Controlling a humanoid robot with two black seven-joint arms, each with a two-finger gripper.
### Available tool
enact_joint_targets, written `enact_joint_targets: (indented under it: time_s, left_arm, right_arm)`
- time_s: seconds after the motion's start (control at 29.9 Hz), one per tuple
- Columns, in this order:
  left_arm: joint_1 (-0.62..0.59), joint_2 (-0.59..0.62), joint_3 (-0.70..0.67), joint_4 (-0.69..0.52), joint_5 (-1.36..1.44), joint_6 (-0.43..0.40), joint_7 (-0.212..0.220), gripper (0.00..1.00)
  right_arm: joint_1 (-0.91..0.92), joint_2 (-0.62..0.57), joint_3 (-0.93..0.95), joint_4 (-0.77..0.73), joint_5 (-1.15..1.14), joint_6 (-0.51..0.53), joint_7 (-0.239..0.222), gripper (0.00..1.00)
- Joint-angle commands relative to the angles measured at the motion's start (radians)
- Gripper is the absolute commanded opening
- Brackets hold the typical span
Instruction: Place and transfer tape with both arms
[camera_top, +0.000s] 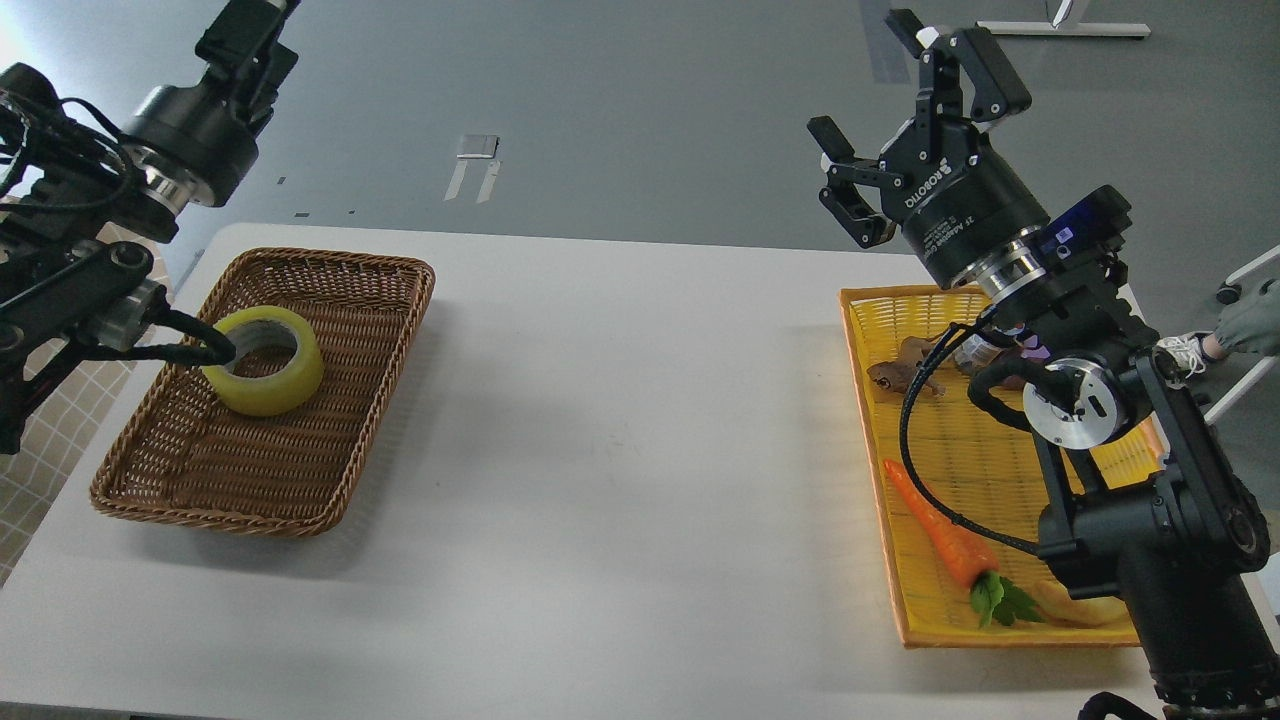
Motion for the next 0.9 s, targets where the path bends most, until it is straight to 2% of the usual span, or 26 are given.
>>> enact_joint_targets:
  time_s: [0.0,0.2,0.33,0.43,0.53,0.6,0.67,0.87]
  left_arm:
    - [-0.041,-0.052,-0.010,-0.047,-0.025,-0.066,0.002,0.98]
    - [-0.094,-0.162,-0.079,-0.043,-0.029,-0.224,0.012,0.98]
    - [-0.143,-0.231,-0.096,-0.028,-0.031,-0.267,0.044,0.97]
    - [-0.147,-0.262,-0.101,-0.031,-0.063,-0.286,0.097,0.98]
    - [-0.097,-0.312,-0.206,-0.037,-0.191,-0.306,0.162,0.98]
    - [-0.039,-0.348,-0.268,-0.029,-0.218,-0.306,0.176,0.98]
    - [0.039,-0.405,-0.331,-0.034,-0.214,-0.309,0.176,0.98]
    - [0.124,-0.486,-0.386,-0.041,-0.172,-0.310,0.165,0.98]
  right_arm:
    - [0.028,0.000,-0.001,-0.012,-0.031,0.000,-0.002,1.00]
    - [0.080,0.000,-0.001,-0.058,-0.032,0.000,-0.007,1.00]
    - [0.111,0.000,-0.006,-0.069,-0.034,0.000,-0.009,1.00]
    - [0.145,0.000,-0.006,-0.083,-0.039,-0.002,-0.009,1.00]
    - [0.166,0.000,-0.006,-0.095,-0.086,-0.003,-0.009,1.00]
    - [0.166,0.000,-0.006,-0.098,-0.101,-0.003,-0.009,1.00]
    - [0.166,0.000,-0.015,-0.103,-0.105,-0.003,-0.009,1.00]
    - [0.180,0.000,-0.046,-0.099,-0.101,-0.006,0.001,1.00]
